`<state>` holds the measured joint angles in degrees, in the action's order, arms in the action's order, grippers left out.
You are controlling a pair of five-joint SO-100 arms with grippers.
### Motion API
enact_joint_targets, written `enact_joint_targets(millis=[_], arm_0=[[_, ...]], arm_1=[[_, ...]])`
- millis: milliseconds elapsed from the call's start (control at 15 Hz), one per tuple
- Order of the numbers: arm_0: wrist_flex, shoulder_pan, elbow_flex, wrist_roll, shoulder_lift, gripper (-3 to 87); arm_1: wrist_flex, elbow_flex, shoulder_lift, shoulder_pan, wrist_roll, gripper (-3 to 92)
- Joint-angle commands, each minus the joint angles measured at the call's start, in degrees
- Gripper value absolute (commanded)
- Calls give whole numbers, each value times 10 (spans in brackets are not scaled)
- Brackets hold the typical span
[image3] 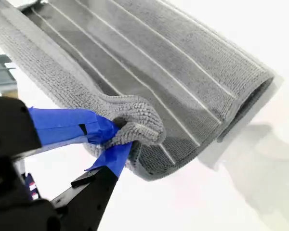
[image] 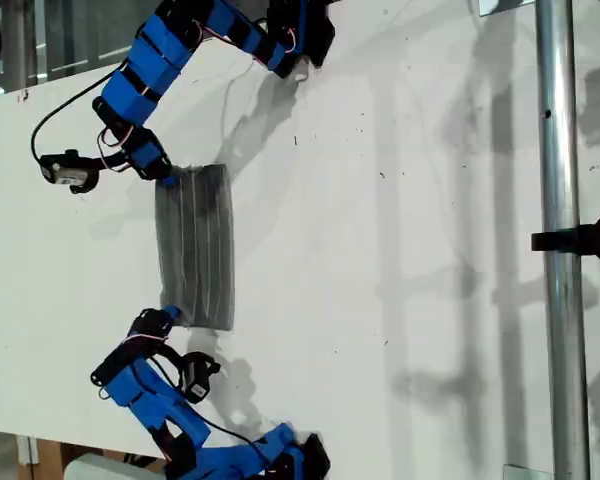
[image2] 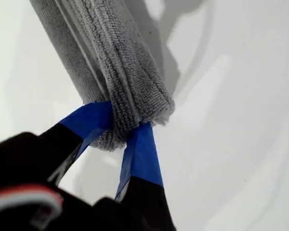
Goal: Grasp corners of a towel and fold twice.
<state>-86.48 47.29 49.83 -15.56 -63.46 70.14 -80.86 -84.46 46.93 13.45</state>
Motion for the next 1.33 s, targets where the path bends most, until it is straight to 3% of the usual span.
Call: enact_joint_targets(millis=[0, 200, 533, 600, 667, 1067, 1133, 1267], arm_0=[[1, -12, 34, -4, -29, -29], [-4, -54, 60, -40, 38, -28], [-57, -64, 43, -67, 108, 1], [-73, -69, 42, -66, 84, 64], [-89, -75, 43, -69, 48, 123], [-91, -66, 197, -111, -245, 200], [-74, -69, 243, -119, -291, 208], [-48, -69, 320, -134, -357, 209]], arm_1=[[18, -26, -25, -23, 18, -2], [15, -73, 41, -74, 57, -2], [46, -33, 154, -80, 84, 6], [60, -31, 132, -82, 92, 218], [89, -19, 105, -80, 98, 316], [133, -111, -92, 1, 148, 297], [120, -148, -109, 25, 161, 369], [83, -207, -137, 55, 169, 384]])
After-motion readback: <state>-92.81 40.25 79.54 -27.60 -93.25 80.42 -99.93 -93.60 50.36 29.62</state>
